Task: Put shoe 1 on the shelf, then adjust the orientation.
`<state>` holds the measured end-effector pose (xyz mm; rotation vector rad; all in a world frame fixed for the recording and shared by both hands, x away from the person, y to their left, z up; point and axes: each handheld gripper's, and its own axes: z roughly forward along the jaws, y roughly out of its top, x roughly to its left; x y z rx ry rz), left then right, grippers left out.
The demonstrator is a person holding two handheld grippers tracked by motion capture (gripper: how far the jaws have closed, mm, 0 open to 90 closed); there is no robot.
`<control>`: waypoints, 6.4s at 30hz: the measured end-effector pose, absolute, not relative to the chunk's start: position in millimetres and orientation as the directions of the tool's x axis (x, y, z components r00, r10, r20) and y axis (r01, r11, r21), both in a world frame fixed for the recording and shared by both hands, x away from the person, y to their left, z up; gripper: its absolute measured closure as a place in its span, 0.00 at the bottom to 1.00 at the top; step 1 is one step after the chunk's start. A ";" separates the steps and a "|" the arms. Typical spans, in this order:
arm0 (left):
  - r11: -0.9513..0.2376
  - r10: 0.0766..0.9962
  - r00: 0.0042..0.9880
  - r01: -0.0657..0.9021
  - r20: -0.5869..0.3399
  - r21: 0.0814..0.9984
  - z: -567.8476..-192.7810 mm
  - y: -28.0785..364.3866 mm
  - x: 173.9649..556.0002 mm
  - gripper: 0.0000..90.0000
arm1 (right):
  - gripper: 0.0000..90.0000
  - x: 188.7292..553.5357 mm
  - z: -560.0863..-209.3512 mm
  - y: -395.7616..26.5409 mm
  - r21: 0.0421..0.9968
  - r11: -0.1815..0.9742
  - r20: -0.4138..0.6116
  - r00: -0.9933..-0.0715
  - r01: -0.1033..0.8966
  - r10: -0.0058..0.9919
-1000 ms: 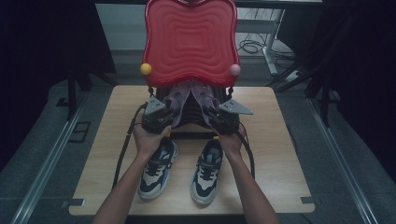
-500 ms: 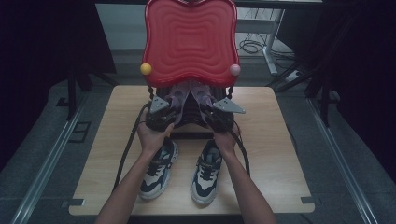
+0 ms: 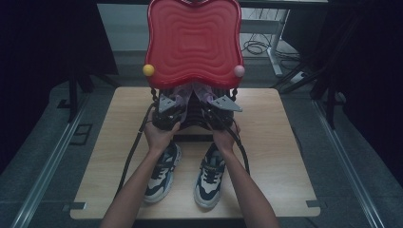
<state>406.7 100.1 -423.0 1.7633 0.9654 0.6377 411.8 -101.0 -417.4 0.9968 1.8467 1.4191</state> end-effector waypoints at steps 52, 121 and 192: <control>-0.197 0.812 0.580 0.385 -0.071 0.902 -418.2 112.6 382.4 0.56 | 0.63 394.8 -418.5 -123.9 0.948 0.151 0.049 -0.596 0.280 0.801; -0.206 0.756 0.617 0.544 -0.221 0.814 -460.9 186.3 275.2 0.48 | 0.53 299.8 -459.7 -223.0 0.915 0.256 0.065 -0.740 0.312 0.670; -0.425 0.700 0.674 0.658 -0.236 0.621 -514.5 128.6 225.4 1.00 | 0.46 297.4 -472.7 -252.3 0.880 0.237 0.091 -0.634 0.413 0.768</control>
